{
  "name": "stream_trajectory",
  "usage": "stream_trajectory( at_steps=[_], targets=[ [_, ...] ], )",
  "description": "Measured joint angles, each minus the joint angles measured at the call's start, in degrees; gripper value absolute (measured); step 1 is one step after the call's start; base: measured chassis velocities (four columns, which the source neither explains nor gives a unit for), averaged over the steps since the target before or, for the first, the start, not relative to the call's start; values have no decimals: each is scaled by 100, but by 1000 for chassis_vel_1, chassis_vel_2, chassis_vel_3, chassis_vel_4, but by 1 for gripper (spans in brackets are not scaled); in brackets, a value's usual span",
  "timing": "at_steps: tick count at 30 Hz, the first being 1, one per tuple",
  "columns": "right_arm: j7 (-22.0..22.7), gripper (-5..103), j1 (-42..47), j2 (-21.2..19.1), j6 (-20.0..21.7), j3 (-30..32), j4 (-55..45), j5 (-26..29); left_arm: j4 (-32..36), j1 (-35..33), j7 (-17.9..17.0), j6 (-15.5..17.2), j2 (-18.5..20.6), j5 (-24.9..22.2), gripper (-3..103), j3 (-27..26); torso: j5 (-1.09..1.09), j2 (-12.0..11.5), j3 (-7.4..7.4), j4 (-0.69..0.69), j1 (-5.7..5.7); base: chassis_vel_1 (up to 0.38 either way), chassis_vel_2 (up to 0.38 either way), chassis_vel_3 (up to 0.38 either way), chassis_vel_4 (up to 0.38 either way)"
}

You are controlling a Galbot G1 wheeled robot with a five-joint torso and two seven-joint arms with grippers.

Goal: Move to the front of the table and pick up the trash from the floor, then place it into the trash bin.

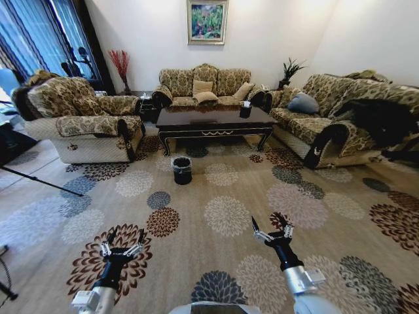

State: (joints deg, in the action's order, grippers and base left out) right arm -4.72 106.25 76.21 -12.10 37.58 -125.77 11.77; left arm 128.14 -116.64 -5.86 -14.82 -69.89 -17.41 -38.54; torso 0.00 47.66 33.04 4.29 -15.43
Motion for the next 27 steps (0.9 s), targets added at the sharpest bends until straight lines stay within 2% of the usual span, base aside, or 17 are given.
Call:
stream_trajectory(
  at_steps=[27],
  targets=[
    [0, 100, 0, 0, 0, 0, 0, 0, 0, 0, 0, 0, 0, 0, 100, 0, 0, 742, 418, 0, -325, 0, 0, 0, 0]
  ],
)
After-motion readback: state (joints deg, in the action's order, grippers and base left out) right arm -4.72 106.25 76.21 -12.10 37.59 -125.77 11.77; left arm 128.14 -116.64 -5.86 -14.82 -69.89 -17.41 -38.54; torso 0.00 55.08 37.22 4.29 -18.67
